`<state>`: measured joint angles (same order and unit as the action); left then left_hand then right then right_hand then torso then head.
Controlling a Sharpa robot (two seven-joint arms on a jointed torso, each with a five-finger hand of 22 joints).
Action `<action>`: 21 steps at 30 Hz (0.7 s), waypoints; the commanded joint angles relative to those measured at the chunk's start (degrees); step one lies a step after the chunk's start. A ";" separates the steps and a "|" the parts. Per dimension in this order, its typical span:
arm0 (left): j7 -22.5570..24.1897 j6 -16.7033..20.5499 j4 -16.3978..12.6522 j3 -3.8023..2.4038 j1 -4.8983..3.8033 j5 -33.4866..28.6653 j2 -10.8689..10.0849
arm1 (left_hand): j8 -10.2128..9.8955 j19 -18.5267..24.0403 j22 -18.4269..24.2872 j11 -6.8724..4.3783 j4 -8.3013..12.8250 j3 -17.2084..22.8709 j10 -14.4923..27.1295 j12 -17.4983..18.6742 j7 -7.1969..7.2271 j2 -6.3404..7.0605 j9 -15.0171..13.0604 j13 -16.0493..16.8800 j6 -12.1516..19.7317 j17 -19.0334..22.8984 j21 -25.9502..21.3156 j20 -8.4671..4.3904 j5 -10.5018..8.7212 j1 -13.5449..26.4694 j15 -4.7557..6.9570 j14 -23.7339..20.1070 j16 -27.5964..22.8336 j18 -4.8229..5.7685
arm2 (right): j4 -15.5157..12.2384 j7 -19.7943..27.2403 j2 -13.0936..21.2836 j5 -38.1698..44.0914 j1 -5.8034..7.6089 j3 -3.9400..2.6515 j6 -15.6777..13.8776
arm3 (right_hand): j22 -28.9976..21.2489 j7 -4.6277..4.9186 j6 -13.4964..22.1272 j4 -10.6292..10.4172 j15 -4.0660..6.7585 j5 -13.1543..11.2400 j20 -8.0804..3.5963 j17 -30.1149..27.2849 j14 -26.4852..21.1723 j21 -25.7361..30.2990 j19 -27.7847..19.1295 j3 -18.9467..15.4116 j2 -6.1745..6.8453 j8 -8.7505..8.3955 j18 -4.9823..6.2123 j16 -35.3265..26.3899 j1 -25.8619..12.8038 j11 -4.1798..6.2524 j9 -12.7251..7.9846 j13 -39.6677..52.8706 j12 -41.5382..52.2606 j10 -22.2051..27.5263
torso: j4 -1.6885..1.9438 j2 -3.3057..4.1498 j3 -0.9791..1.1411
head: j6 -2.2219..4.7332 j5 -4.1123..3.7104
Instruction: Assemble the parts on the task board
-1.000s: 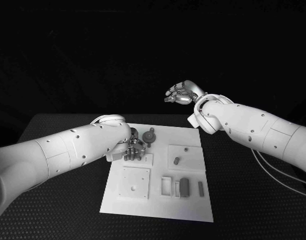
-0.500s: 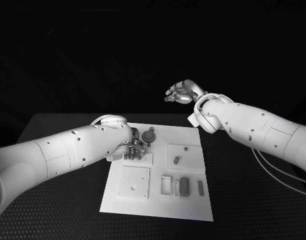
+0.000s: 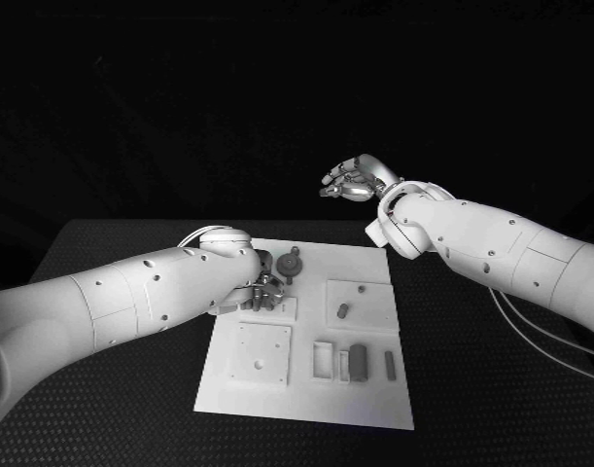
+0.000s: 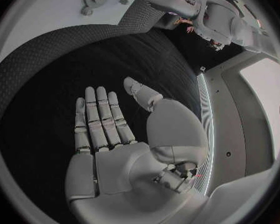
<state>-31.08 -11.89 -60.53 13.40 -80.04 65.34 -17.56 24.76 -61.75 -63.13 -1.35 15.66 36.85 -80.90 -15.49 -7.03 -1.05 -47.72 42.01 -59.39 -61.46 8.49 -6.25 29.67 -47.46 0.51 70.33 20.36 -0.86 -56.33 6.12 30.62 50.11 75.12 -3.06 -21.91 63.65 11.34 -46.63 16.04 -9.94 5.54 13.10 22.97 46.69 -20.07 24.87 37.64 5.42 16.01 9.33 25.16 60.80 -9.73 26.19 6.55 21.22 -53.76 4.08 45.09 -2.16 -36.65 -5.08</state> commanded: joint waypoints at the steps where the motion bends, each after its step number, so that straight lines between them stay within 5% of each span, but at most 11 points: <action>1: 0.43 -1.20 -0.13 0.27 0.49 0.88 -0.18 | 0.39 -0.43 -0.10 -0.27 0.09 0.30 -0.11 -0.22 5.73 -0.37 -0.11 0.09 -6.31 0.07 -0.06 -0.01 0.40 -0.32 0.11 0.26 0.21 0.65 | -0.05 0.41 0.04 0.01 0.01 -0.03 0.65 | 0.08 0.22 -0.03 0.04 -0.25 -0.10 -0.08 0.05 0.25 0.31 -0.40 -0.40 -0.38 0.18 -0.77 -0.40 0.18 0.13 -0.07 -0.11 -0.31 -0.47 | 0.00 0.00 0.01 | 0.03 0.02; 13: 0.52 -0.70 -0.82 0.26 0.61 -0.18 -0.34 | 0.22 -0.41 -0.27 -0.24 -0.12 0.17 0.05 -0.22 5.69 -0.37 -0.30 0.07 -6.20 0.35 -0.20 0.00 -0.04 0.08 0.09 0.03 0.47 0.71 | 0.00 0.38 0.00 -0.05 -0.02 -0.03 0.52 | 0.19 0.23 0.00 0.06 -0.32 -0.10 -0.07 0.08 0.14 0.48 -0.52 -0.46 -0.33 0.21 -0.85 -0.62 0.20 0.11 -0.18 -0.31 -0.45 -0.54 | -0.03 0.02 0.00 | 0.10 -0.05; 16: 0.44 0.04 -0.78 0.26 0.62 -1.12 -0.41 | -0.56 0.04 -0.45 -0.01 -2.03 -0.79 0.85 0.28 5.30 0.57 -0.60 -0.31 -5.47 1.29 -0.91 0.13 -5.84 1.70 -0.09 -0.91 0.73 0.78 | 0.02 0.33 -0.01 -0.13 -0.04 -0.03 0.57 | 0.32 0.29 0.14 0.05 -0.42 -0.11 -0.06 0.08 -0.05 0.66 -0.72 -0.54 -0.20 0.16 -0.95 -0.87 0.18 0.06 -0.32 -0.51 -0.64 -0.49 | -0.03 0.00 0.00 | 0.12 -0.08; 20: 0.36 0.60 -0.73 0.26 0.62 -1.26 -0.62 | -1.50 0.76 -0.54 0.34 -3.49 -3.55 1.85 0.93 4.74 1.91 -0.70 -0.88 -4.48 1.98 -1.64 0.44 -9.01 4.75 -0.38 -1.89 0.79 0.80 | -0.02 0.22 0.04 0.07 -0.05 -0.03 0.52 | 0.58 0.40 0.45 0.00 -0.63 -0.11 -0.03 0.06 -0.49 0.96 -1.14 -0.72 0.06 0.06 -1.17 -1.33 0.12 -0.06 -0.57 -0.85 -0.95 -0.36 | -0.02 0.01 0.01 | 0.11 -0.10; 21: 0.37 0.64 -0.70 0.26 0.62 -1.30 -0.66 | -1.78 1.01 -0.54 0.40 -3.69 -4.22 2.11 1.07 4.66 2.43 -0.75 -1.07 -4.23 2.21 -1.92 0.48 -11.55 5.37 -0.40 -2.24 0.82 0.77 | 0.00 0.20 0.06 0.07 -0.05 -0.02 0.49 | 0.78 0.45 0.57 0.00 -0.78 -0.10 -0.03 0.05 -0.79 1.12 -1.44 -0.78 0.16 0.04 -1.32 -1.61 0.17 -0.11 -0.69 -1.04 -1.10 -0.33 | -0.01 0.01 0.02 | 0.10 -0.13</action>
<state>-30.83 -11.26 -61.17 13.39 -79.97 65.46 -18.20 23.25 -61.24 -63.80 -1.14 12.01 33.16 -78.76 -14.58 -2.51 0.85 -48.56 41.04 -63.86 -59.37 6.97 -5.71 19.30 -43.00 0.24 68.45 21.03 -0.97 -56.30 6.11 30.66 50.07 75.09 -3.06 -21.88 64.32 11.62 -46.35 16.02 -10.55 5.54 13.00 22.96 46.07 -19.20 23.87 37.30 5.42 16.01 8.73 23.73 60.80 -9.51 25.55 5.61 20.38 -53.97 4.06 45.08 -2.15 -36.52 -5.16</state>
